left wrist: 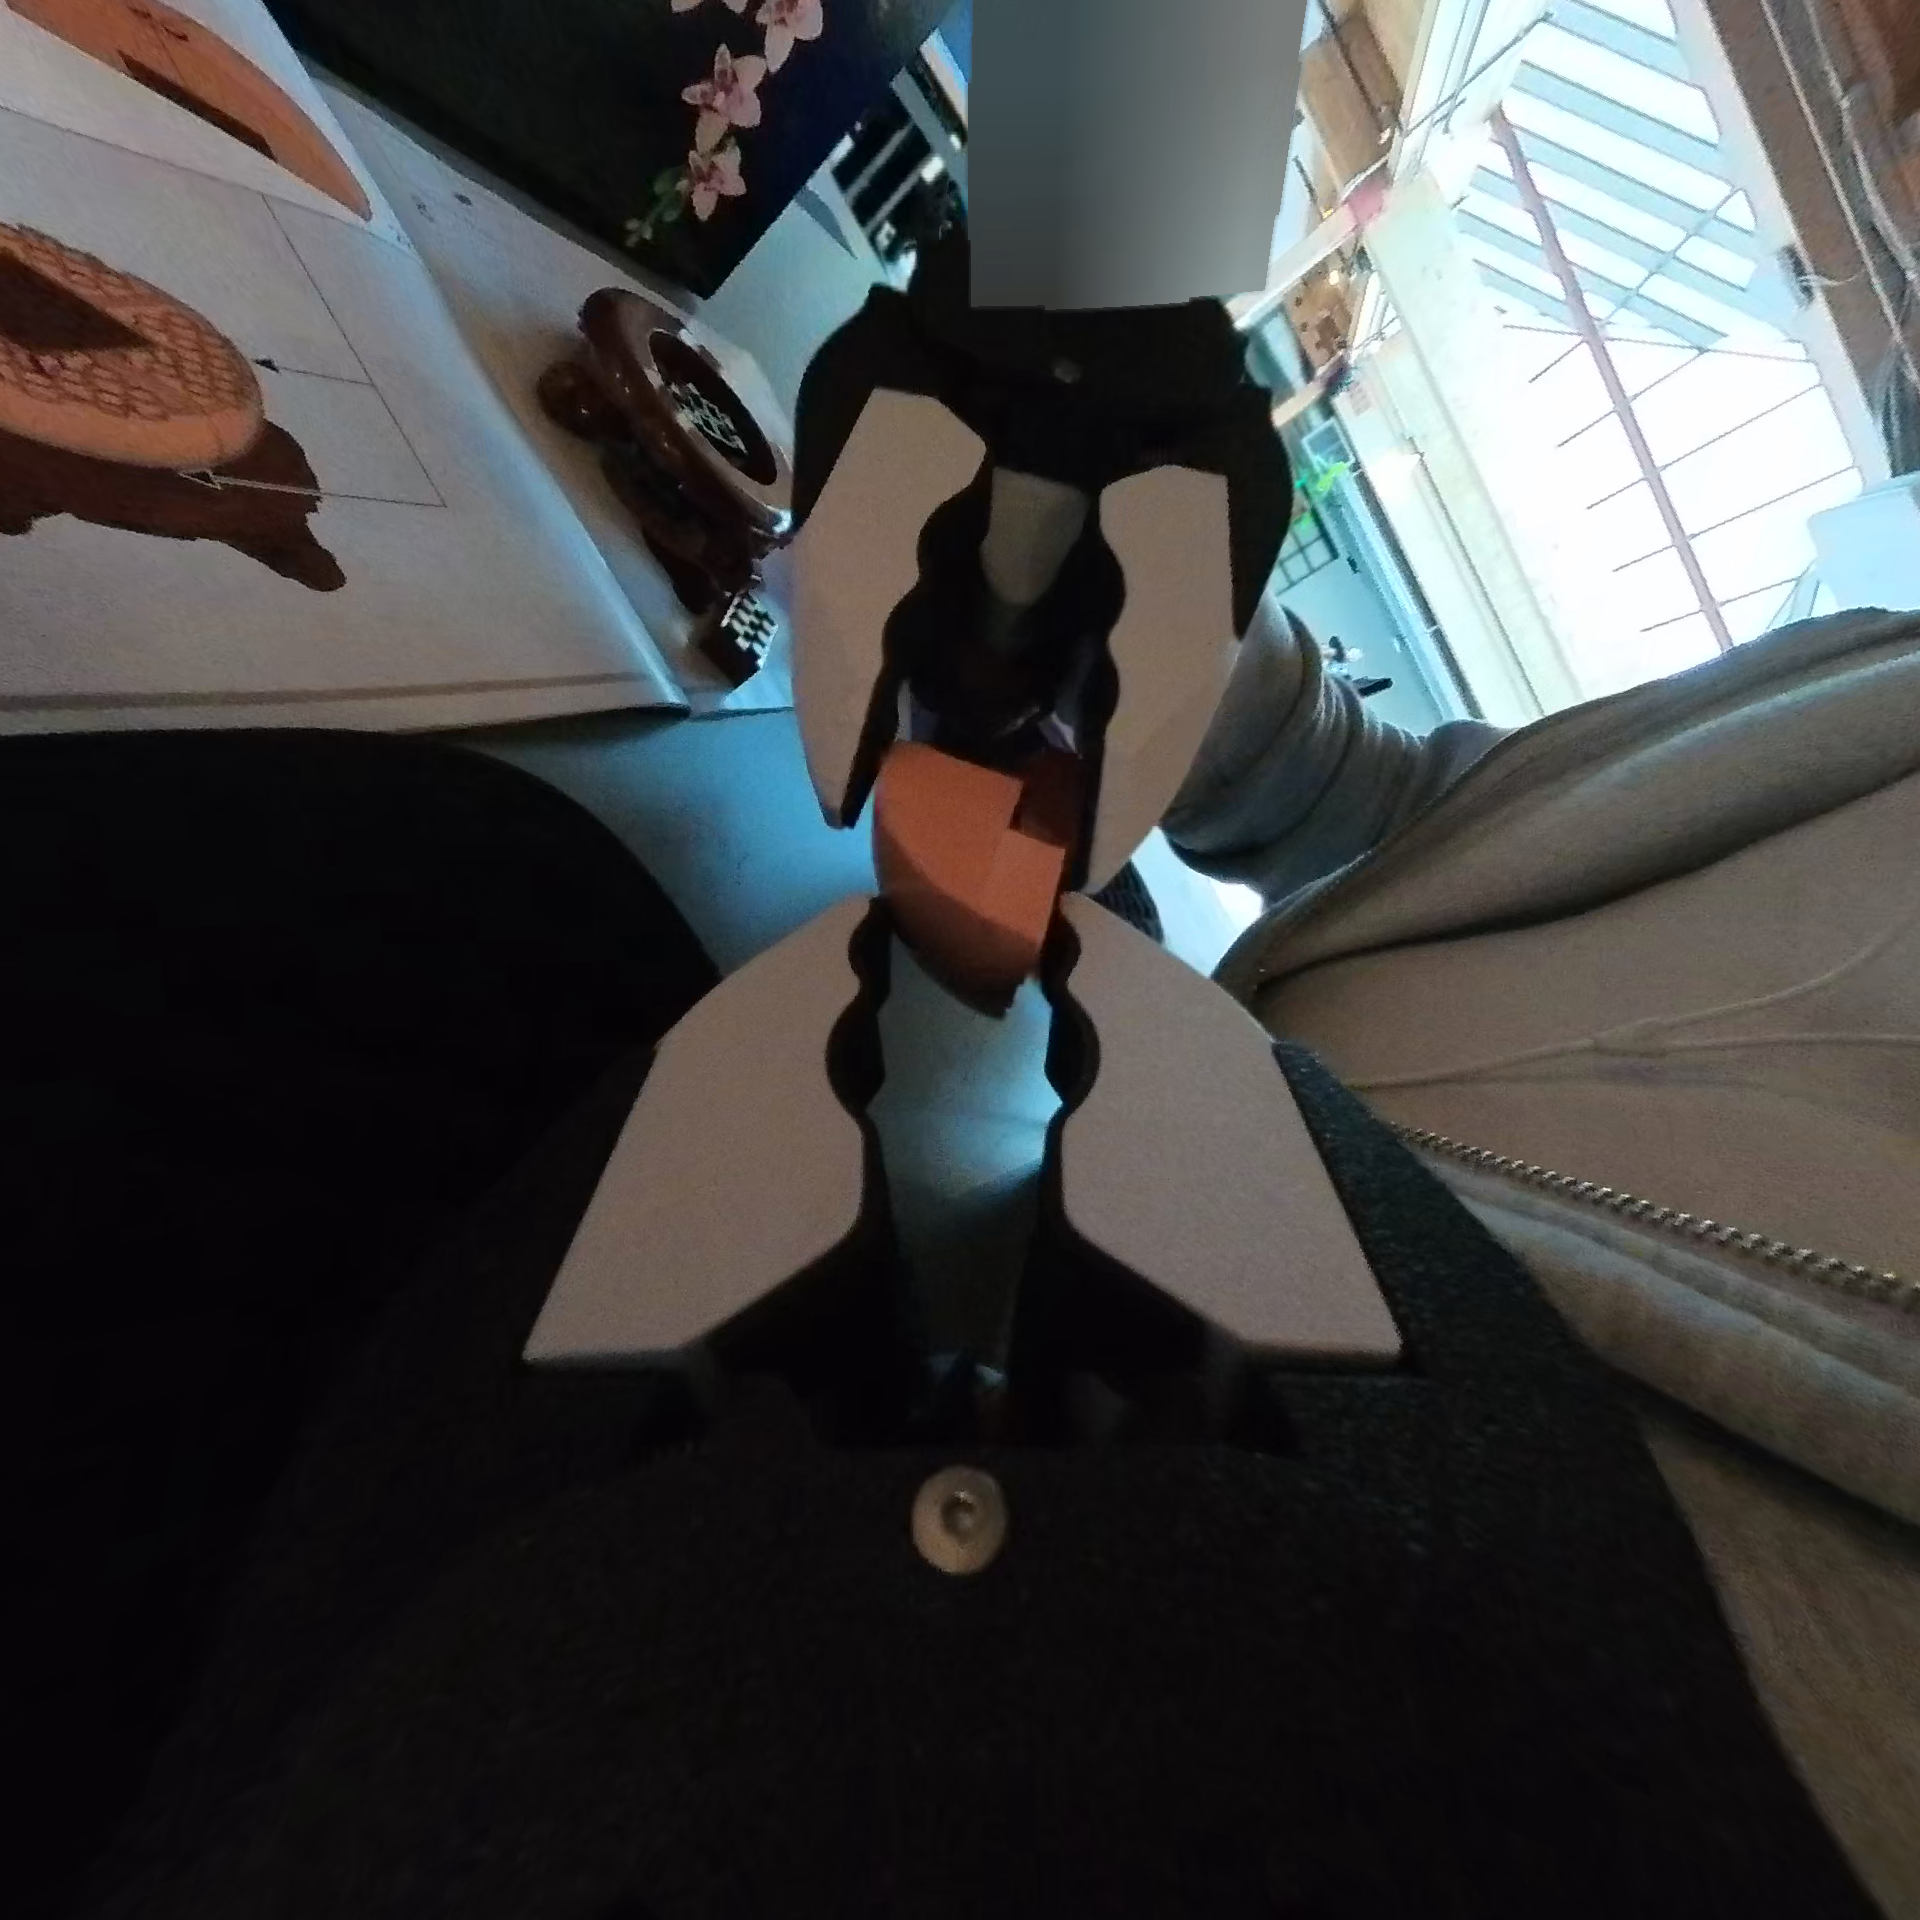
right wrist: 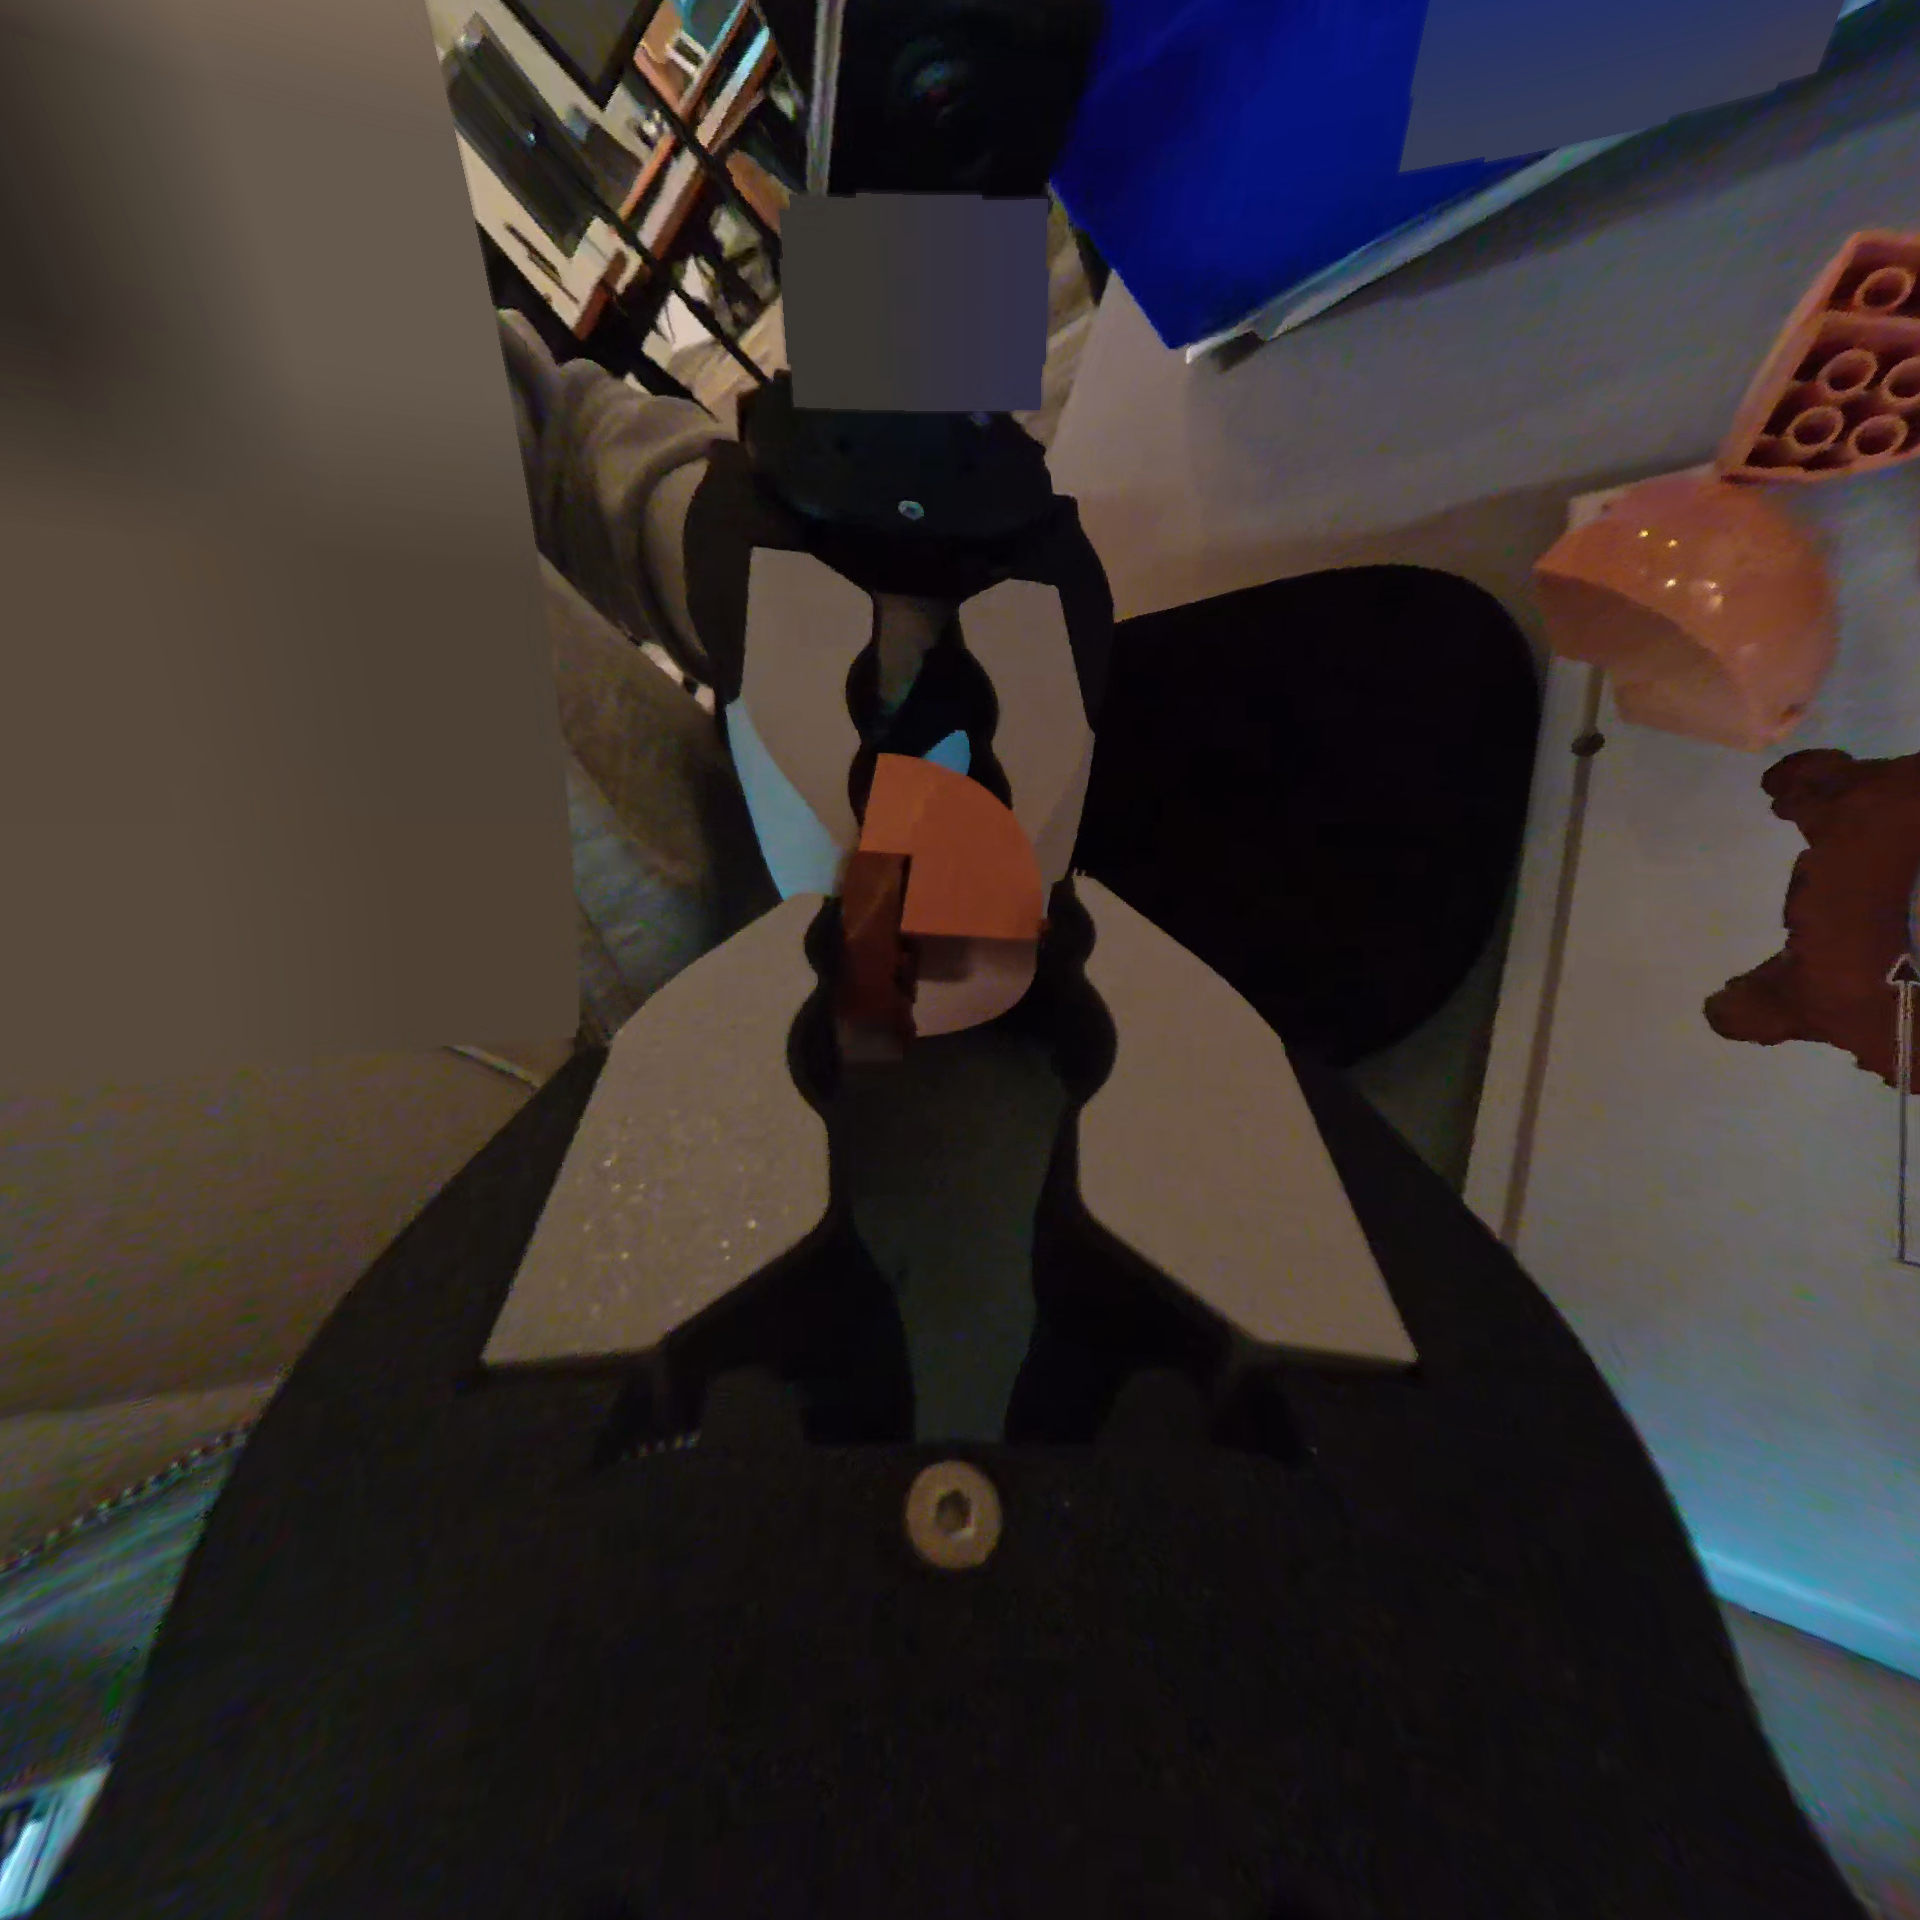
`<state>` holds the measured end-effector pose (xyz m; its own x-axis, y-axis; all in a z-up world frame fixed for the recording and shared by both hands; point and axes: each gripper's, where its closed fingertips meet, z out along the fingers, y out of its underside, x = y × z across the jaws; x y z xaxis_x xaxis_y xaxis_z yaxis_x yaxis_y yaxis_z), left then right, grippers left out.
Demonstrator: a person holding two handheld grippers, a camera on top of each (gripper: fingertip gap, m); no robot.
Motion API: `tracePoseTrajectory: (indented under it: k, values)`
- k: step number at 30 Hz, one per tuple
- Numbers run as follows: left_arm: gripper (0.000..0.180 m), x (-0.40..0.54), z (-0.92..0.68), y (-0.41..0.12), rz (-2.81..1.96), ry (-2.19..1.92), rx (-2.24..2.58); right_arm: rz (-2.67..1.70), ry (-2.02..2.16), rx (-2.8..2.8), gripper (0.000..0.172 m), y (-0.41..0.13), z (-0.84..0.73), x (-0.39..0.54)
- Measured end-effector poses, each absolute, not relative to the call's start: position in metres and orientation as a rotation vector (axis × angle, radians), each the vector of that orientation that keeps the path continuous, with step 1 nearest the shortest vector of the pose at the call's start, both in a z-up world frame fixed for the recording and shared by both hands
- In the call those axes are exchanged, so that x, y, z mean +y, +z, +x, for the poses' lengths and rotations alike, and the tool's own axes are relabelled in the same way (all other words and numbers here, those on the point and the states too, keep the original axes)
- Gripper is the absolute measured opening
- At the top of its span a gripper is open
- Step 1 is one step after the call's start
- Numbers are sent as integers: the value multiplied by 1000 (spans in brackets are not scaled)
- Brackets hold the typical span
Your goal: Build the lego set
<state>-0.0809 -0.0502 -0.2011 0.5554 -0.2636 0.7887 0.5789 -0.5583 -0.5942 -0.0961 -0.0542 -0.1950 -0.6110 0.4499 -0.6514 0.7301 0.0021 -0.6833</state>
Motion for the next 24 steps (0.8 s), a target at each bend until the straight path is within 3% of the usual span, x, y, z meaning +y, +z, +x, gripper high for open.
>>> tracePoseTrajectory:
  k: [24]
  values:
    - [32,-43,-79,-217,-2051,-729,-60,1519,-1703,1960,35,-205,-98,-46]
